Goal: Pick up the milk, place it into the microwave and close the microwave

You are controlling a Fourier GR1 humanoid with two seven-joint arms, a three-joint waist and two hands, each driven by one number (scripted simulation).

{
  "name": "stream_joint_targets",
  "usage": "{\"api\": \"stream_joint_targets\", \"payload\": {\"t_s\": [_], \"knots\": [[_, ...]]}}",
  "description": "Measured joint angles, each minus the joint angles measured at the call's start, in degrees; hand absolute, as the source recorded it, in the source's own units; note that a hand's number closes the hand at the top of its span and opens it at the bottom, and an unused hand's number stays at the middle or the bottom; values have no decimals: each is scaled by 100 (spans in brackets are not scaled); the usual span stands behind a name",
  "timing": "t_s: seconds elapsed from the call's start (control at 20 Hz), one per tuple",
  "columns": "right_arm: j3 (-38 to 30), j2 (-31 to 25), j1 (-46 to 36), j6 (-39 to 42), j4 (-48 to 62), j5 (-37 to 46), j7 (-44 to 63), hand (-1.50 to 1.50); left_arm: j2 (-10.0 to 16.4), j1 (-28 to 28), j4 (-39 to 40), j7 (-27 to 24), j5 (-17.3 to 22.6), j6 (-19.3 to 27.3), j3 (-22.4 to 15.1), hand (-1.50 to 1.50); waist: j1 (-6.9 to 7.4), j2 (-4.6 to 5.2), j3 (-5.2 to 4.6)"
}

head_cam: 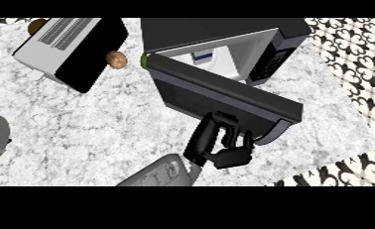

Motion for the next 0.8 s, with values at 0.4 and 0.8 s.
{"api": "stream_joint_targets", "payload": {"t_s": [0.4,0.8], "knots": [[-85,-345,-143,158,-166,-354,285,-150,-9,-657,477,-152,750,118,379,150,-212,89,10],[-227,-637,-359,272,-155,-684,482,-150,-9,-1261,952,-450,1377,43,790,150,-348,187,14]]}}
